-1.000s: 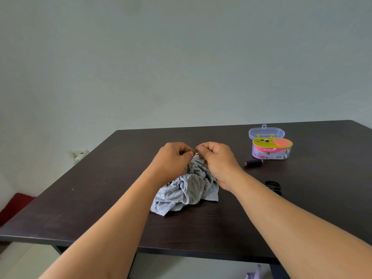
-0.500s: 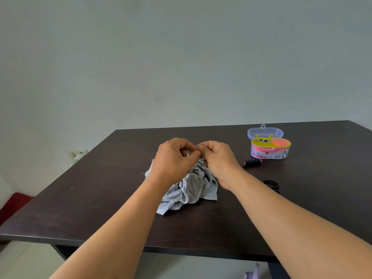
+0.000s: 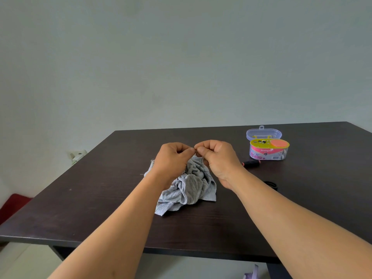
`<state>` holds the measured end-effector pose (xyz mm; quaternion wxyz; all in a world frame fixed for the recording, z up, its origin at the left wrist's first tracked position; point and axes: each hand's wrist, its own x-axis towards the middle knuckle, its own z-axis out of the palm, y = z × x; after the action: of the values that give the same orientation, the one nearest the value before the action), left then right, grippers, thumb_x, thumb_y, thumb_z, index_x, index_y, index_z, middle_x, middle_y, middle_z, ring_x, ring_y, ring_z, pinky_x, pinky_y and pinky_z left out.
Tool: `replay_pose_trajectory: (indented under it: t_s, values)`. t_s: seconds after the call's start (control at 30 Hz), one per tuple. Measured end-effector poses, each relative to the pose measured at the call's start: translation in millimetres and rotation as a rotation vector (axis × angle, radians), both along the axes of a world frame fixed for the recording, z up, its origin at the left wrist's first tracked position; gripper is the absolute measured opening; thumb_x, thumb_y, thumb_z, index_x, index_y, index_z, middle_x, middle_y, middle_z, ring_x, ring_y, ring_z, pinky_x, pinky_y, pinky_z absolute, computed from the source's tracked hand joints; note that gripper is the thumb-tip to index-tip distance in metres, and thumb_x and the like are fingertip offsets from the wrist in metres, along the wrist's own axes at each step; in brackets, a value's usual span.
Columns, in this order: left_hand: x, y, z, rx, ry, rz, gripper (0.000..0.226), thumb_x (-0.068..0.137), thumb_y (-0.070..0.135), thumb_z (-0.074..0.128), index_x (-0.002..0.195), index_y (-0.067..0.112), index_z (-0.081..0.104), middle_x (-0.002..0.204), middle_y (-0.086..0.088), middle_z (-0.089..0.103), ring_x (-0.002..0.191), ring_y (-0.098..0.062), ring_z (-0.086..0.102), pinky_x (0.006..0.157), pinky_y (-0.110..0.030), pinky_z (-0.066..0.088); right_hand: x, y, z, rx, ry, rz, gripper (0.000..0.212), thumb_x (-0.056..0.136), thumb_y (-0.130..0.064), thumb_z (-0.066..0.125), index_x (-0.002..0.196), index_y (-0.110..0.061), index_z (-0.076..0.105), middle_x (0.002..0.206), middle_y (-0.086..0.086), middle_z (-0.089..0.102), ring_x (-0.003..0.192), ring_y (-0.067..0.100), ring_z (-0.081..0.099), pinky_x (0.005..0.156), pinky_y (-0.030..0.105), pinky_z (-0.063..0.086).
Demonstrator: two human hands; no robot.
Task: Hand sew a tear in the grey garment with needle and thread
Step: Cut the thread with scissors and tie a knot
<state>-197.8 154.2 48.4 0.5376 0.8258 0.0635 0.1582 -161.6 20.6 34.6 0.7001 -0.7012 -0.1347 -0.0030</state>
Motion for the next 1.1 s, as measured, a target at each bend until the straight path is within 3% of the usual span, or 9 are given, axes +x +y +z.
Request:
replay_pose_trajectory:
  t_s: [0.17,0.3,0.37,0.5,0.6,0.83,0.93,1.1]
  values:
    - [1.3,3.0,-0.1,-0.011,0.022,0.0,0.016,0.092,0.028,0.067,0.081,0.019,0.075,0.07,-0.016,0.065,0.063,-0.019,0.052,0.06,-0.034,0.047,-0.3,-0.2,0.8,0.024,-0.012,0.062,0.019,0.094,0.0,0.06,0.096,-0.016,0.069,0.087,0.003,0.07,0.072,0.002,0.064,0.059,0.01,0.046]
    - [-0.6,3.7,-1.0,0.034,-0.054,0.025,0.006,0.091,0.018,0.066,0.091,0.021,0.07,0.068,0.006,0.059,0.048,-0.004,0.047,0.048,-0.019,0.042,2.5,0.9,0.3,0.014,-0.025,0.062,0.023,0.093,0.0,0.061,0.099,-0.022,0.065,0.083,0.003,0.068,0.077,0.009,0.063,0.067,0.02,0.047]
    - [-2.4,3.9,-1.3,0.048,-0.125,0.036,0.012,0.087,0.012,0.065,0.091,0.024,0.068,0.074,0.008,0.06,0.049,-0.002,0.048,0.05,-0.019,0.041,4.2,1.5,-0.5,0.029,-0.03,0.055,0.025,0.092,0.001,0.061,0.098,-0.024,0.064,0.084,0.005,0.068,0.079,0.013,0.064,0.069,0.024,0.048]
    - [-2.3,4.6,-1.1,0.238,-0.176,0.018,0.01,0.084,0.02,0.07,0.084,0.03,0.072,0.088,0.008,0.063,0.069,-0.005,0.056,0.064,-0.023,0.045,4.8,0.0,0.3,0.022,-0.032,0.056,0.022,0.093,0.0,0.06,0.105,-0.018,0.063,0.08,0.002,0.066,0.058,-0.002,0.058,0.054,0.012,0.043]
    - [-1.6,5.0,-1.0,0.332,-0.172,0.007,0.012,0.086,0.025,0.07,0.082,0.035,0.071,0.09,0.009,0.064,0.073,-0.004,0.057,0.067,-0.023,0.045,4.5,-1.5,1.0,0.02,-0.038,0.061,0.022,0.093,0.002,0.059,0.108,-0.015,0.062,0.078,0.0,0.066,0.055,-0.004,0.057,0.051,0.01,0.042]
    - [-0.9,7.0,6.8,0.439,-0.073,-0.036,0.014,0.085,0.025,0.069,0.075,0.034,0.071,0.072,0.01,0.067,0.049,0.0,0.052,0.055,-0.026,0.049,5.7,-6.5,0.4,-0.03,-0.036,0.075,0.022,0.09,0.0,0.065,0.109,-0.012,0.063,0.081,0.003,0.07,0.055,-0.004,0.059,0.05,0.009,0.042]
    - [0.7,7.3,8.0,0.489,-0.02,-0.039,0.008,0.084,0.027,0.066,0.078,0.029,0.071,0.071,0.008,0.065,0.053,-0.005,0.053,0.057,-0.029,0.05,5.8,-8.0,-1.0,-0.029,-0.005,0.089,0.02,0.087,-0.002,0.07,0.102,-0.014,0.065,0.084,0.004,0.072,0.063,0.001,0.064,0.051,0.01,0.044]
    - [2.4,8.3,2.4,0.329,-0.037,-0.05,0.012,0.089,0.019,0.064,0.079,0.022,0.07,0.067,0.003,0.067,0.046,-0.001,0.047,0.045,-0.014,0.04,2.2,-7.9,4.5,0.013,0.069,0.103,0.008,0.092,-0.004,0.064,0.094,-0.012,0.066,0.08,0.01,0.068,0.042,0.006,0.045,0.042,0.019,0.038]
